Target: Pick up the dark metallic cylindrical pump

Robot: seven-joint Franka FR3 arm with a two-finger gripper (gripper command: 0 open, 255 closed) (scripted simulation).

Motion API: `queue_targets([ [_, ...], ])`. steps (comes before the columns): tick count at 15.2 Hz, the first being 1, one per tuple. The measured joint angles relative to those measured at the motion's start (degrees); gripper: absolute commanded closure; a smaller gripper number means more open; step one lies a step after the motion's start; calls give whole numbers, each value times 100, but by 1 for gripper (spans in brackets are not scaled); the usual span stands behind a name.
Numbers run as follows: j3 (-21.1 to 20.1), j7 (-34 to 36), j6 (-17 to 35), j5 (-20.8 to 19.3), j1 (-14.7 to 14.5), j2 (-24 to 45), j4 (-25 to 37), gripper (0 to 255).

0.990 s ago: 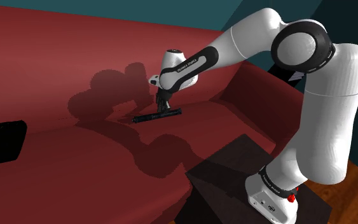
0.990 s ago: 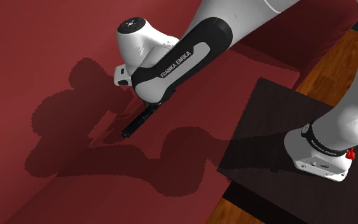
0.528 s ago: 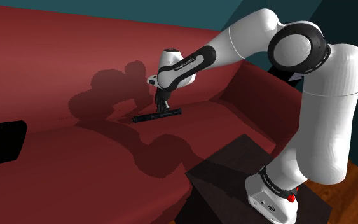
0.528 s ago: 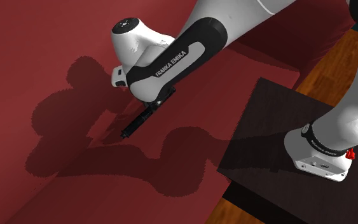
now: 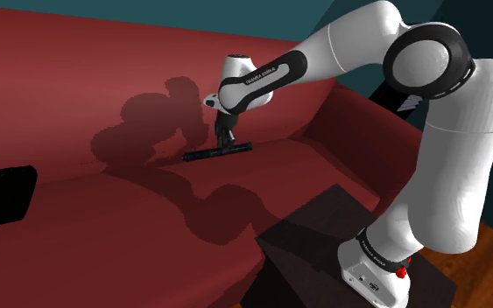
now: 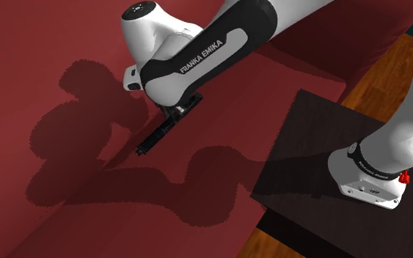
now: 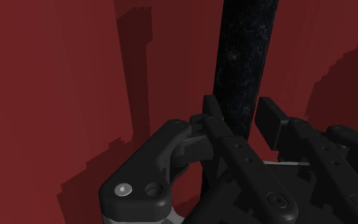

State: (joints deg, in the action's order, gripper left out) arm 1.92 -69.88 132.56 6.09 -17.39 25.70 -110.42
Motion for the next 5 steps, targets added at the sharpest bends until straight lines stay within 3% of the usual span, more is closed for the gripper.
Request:
queue_targets([
  [5, 14, 30, -278, -28, -6, -232, 47, 255],
])
